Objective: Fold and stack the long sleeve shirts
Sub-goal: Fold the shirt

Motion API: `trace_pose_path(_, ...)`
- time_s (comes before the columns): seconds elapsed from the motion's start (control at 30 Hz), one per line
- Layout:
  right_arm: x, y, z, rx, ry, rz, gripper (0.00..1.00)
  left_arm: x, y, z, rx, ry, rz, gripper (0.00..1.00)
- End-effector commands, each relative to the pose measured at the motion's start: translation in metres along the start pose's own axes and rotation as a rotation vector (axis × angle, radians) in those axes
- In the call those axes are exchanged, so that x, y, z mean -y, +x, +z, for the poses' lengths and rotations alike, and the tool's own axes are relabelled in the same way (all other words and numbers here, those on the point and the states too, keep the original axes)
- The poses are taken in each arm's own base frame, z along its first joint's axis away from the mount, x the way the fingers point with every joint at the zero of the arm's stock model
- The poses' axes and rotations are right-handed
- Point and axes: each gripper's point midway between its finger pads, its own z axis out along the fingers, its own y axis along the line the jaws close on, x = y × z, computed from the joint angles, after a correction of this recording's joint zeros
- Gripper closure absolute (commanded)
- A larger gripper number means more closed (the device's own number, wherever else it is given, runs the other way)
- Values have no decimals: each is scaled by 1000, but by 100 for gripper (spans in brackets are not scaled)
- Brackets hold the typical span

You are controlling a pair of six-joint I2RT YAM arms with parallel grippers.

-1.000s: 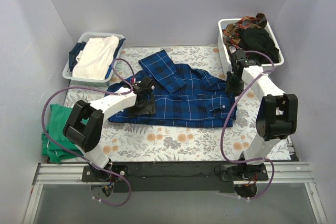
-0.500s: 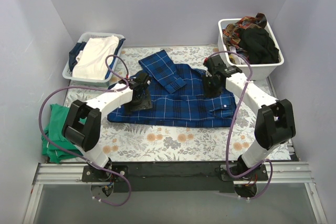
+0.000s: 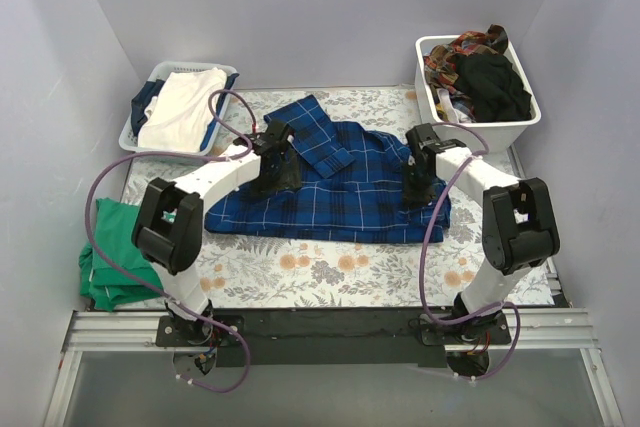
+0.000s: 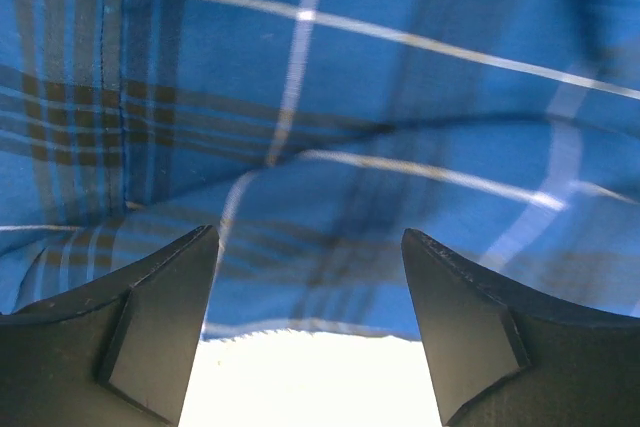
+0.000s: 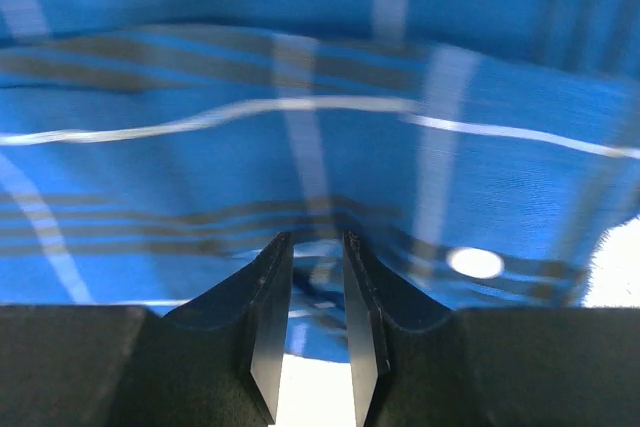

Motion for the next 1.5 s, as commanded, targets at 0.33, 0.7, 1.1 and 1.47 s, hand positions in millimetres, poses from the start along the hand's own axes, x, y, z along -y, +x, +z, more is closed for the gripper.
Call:
trace_pose_path(0.33,53,23,20,-78,-2,228,66,-74,63,39,-246,-169,-196,27)
trace_pose_path(0.7,42,-46,-53,163,-2,160,66,-43,-16,-26,-5,0,-170,23)
trace_pose_path(1.1,10,-23,-21,40,-67,10,64,-57,14,17,-101,-67,-163,22)
trace_pose_path(1.47,20,18,7,-54,-21,5,63,-90,57,39,-198,-132,-194,22)
